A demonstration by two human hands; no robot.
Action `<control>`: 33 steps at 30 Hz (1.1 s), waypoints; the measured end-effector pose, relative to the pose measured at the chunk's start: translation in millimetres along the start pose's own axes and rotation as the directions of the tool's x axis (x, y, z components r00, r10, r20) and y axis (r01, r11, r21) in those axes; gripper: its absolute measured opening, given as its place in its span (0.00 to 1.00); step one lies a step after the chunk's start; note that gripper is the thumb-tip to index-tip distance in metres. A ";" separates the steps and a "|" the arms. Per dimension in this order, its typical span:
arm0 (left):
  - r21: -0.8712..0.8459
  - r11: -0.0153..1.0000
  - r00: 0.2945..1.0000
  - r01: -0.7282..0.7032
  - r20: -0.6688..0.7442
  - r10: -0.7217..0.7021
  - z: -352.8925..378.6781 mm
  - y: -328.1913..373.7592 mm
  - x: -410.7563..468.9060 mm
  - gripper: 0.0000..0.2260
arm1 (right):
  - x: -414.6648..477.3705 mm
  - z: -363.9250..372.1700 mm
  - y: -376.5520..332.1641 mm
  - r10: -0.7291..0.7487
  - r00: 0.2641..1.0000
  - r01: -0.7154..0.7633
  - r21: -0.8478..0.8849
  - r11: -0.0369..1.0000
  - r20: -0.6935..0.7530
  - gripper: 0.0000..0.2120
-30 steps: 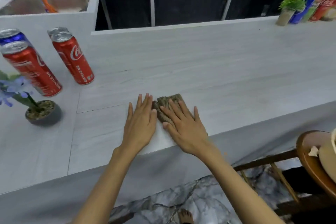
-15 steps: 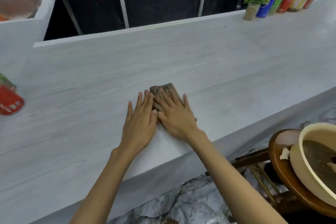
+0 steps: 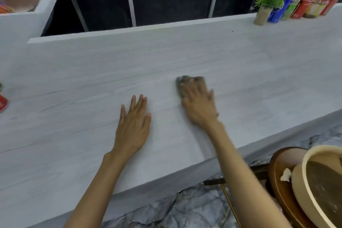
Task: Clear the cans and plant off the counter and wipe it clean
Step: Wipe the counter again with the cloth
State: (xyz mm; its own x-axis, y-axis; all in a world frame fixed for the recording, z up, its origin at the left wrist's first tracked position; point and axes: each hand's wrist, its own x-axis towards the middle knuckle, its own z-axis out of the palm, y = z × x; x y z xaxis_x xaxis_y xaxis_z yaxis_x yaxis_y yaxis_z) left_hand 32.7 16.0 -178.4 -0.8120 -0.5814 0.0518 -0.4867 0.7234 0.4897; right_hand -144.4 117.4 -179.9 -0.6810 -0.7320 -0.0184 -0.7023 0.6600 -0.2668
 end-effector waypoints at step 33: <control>-0.104 0.902 0.861 0.419 -0.270 -0.431 -84.8 -138.8 -153.7 0.23 | -21.1 44.3 -184.0 -0.434 0.881 0.441 0.008 0.897 0.190 0.26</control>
State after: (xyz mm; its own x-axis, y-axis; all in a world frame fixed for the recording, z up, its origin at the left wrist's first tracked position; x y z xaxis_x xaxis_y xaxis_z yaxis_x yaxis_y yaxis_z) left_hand 252.4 -26.6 -180.5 -0.4029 -0.9127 0.0683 -0.7454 0.3705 0.5541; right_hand 8.4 3.9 -173.2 -0.2553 -0.9633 -0.0832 -0.9291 0.2683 -0.2547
